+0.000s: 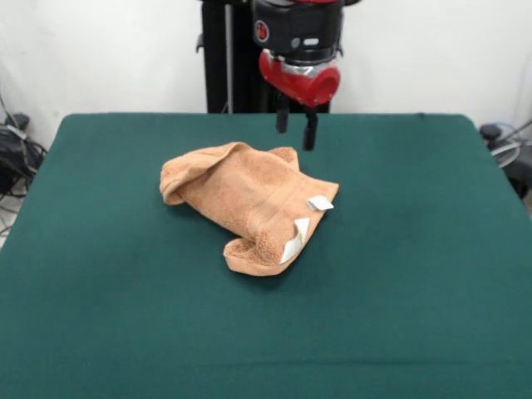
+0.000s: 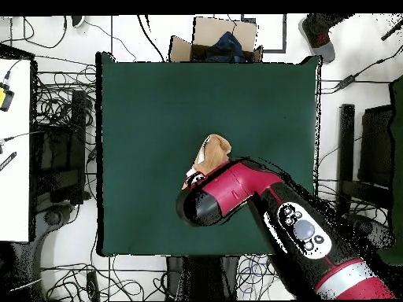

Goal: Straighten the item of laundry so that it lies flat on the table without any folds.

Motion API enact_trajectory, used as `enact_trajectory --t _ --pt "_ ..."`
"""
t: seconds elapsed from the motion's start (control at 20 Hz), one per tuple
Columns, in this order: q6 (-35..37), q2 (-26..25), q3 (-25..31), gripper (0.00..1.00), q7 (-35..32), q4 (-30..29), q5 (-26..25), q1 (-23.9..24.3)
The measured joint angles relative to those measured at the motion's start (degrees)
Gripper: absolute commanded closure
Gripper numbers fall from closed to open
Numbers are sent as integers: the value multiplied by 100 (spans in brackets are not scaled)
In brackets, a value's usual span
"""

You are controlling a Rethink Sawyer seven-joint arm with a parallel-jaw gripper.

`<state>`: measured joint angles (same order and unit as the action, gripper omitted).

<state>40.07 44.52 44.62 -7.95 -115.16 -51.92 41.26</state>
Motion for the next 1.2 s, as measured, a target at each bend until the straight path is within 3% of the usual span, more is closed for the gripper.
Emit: enact_trajectory --t 0.3,0.65,1.2 --pt "296 43 222 0 333 -74 248 63" --pt "715 23 242 0 573 -76 132 -16" --pt "315 43 36 0 546 8 142 -337"
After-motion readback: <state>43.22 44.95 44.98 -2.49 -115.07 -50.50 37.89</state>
